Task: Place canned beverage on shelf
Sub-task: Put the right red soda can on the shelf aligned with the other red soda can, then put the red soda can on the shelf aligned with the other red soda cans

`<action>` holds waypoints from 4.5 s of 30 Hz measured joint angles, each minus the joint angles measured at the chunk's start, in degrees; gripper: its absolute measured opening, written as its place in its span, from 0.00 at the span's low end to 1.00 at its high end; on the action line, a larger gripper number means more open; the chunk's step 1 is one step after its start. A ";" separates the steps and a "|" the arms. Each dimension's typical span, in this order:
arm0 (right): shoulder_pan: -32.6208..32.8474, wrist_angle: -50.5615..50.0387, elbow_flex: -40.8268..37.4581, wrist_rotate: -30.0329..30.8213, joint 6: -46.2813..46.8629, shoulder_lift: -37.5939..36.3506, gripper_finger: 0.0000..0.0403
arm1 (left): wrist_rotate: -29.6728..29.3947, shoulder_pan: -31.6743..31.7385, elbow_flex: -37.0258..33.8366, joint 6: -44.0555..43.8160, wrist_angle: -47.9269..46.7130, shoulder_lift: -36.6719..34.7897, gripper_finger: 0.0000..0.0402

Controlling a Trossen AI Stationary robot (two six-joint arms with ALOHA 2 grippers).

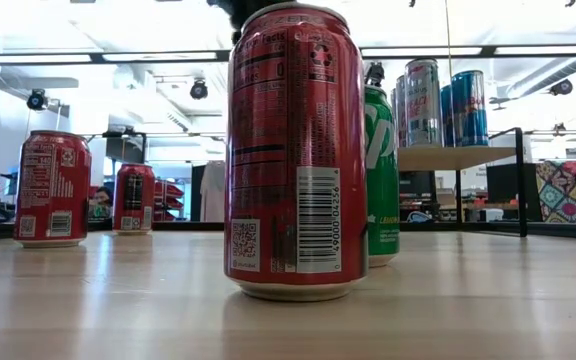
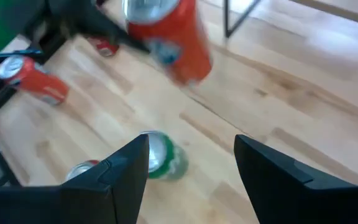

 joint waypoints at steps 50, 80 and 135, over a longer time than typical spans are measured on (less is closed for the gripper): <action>0.61 -15.56 -0.09 -0.11 10.40 -1.68 0.52 | 10.54 26.80 56.33 8.47 -15.58 38.23 0.78; 0.59 -17.12 -0.09 1.12 9.49 -3.19 0.52 | 15.78 27.61 57.67 6.34 -18.37 38.37 0.99; -6.02 33.51 6.29 -11.99 -18.36 22.01 0.65 | -19.12 -18.74 -29.53 -49.90 -27.14 -39.75 0.91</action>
